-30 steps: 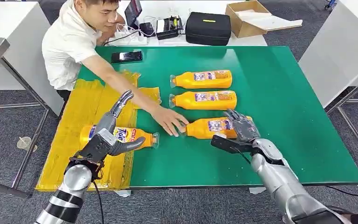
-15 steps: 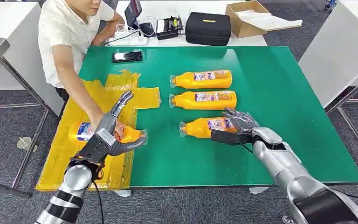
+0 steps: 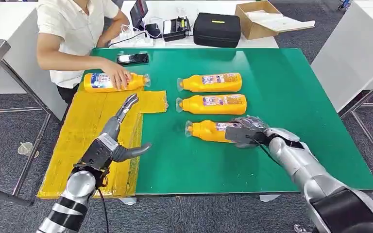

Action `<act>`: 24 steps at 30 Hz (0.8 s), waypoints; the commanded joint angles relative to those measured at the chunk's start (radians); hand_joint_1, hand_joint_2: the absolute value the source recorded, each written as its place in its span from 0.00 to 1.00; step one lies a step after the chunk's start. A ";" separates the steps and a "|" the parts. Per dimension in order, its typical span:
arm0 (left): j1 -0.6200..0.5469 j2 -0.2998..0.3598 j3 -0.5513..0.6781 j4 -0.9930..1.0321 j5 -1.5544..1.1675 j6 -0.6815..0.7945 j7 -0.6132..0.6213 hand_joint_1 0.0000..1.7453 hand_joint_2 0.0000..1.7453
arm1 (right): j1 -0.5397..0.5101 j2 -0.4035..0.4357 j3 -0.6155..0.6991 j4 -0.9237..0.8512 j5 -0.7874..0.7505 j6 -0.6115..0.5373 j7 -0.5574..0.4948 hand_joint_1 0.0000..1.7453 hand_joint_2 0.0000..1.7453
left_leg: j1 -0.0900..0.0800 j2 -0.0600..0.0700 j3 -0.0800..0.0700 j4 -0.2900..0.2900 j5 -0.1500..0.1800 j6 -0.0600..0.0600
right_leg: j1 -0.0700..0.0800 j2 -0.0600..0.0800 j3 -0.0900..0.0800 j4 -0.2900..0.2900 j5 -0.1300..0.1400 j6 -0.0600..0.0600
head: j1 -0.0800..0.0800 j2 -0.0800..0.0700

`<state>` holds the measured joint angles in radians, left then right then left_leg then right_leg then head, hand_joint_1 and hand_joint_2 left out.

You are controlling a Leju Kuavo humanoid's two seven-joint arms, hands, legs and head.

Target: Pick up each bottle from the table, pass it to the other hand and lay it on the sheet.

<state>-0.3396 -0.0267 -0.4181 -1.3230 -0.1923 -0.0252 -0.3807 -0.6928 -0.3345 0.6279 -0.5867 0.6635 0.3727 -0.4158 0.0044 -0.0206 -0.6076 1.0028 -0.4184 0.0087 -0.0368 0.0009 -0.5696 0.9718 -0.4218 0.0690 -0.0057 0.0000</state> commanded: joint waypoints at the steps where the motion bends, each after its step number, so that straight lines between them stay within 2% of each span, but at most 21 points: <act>1: -0.012 -0.049 0.021 0.059 0.109 0.005 -0.025 0.00 1.00 | 0.053 -0.003 -0.033 -0.082 -0.173 -0.017 -0.047 1.00 1.00 | 0.002 0.001 0.002 0.001 -0.001 0.000 | 0.002 -0.001 0.003 -0.001 -0.001 -0.004 | 0.000 0.000; 4: 0.073 -0.107 0.063 0.007 0.328 -0.053 0.001 0.00 1.00 | 0.152 0.034 -0.108 -0.215 -0.274 -0.079 -0.054 1.00 1.00 | 0.003 0.003 0.004 0.001 -0.002 -0.001 | 0.004 0.000 0.005 -0.002 -0.001 -0.006 | 0.000 0.000; 7: 0.150 -0.139 0.026 0.003 0.441 -0.064 0.011 0.00 1.00 | 0.225 0.089 -0.160 -0.353 -0.307 -0.163 -0.042 1.00 1.00 | 0.001 0.003 0.002 -0.001 -0.001 0.000 | 0.001 0.002 0.002 -0.002 0.000 -0.003 | 0.000 0.000; 10: 0.150 -0.136 0.014 0.009 0.446 -0.056 0.002 0.00 1.00 | 0.227 0.090 -0.161 -0.369 -0.307 -0.163 -0.024 1.00 1.00 | 0.002 0.006 0.003 0.000 -0.004 -0.001 | 0.003 0.005 0.003 -0.001 -0.001 -0.004 | 0.000 0.000; 14: 0.141 -0.131 0.016 0.009 0.453 -0.052 0.002 0.00 1.00 | 0.224 0.084 -0.165 -0.364 -0.309 -0.159 -0.023 1.00 1.00 | 0.000 0.001 -0.003 0.000 -0.001 0.000 | 0.001 0.000 -0.003 0.000 0.000 -0.003 | 0.000 0.000; 17: 0.178 -0.149 -0.019 0.022 0.508 -0.074 0.036 0.00 1.00 | 0.258 0.159 -0.226 -0.433 -0.321 -0.241 -0.075 1.00 1.00 | 0.001 0.003 -0.003 0.000 -0.001 0.000 | 0.001 0.002 -0.003 0.000 0.000 -0.003 | 0.000 0.000; 20: 0.187 -0.155 -0.068 0.051 0.521 -0.045 0.021 0.00 1.00 | 0.293 0.230 -0.221 -0.522 -0.300 -0.287 -0.071 1.00 1.00 | 0.001 0.005 -0.001 0.000 -0.002 0.000 | 0.002 0.003 -0.001 -0.001 -0.001 -0.004 | 0.000 0.000; 24: 0.161 -0.148 -0.100 0.089 0.554 -0.049 0.031 0.00 1.00 | 0.305 0.274 -0.183 -0.553 -0.282 -0.329 -0.087 1.00 1.00 | 0.001 0.004 -0.001 -0.001 -0.002 -0.001 | 0.002 0.002 -0.001 -0.001 -0.001 -0.004 | 0.000 0.000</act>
<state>-0.1542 -0.1800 -0.4299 -1.3298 0.3219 -0.0813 -0.3567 -0.4102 -0.1916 0.4395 -1.0234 0.3647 0.0920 -0.4848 0.0045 -0.0205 -0.6121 1.0023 -0.4184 0.0089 -0.0367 0.0008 -0.5738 0.9719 -0.4218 0.0691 -0.0054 0.0000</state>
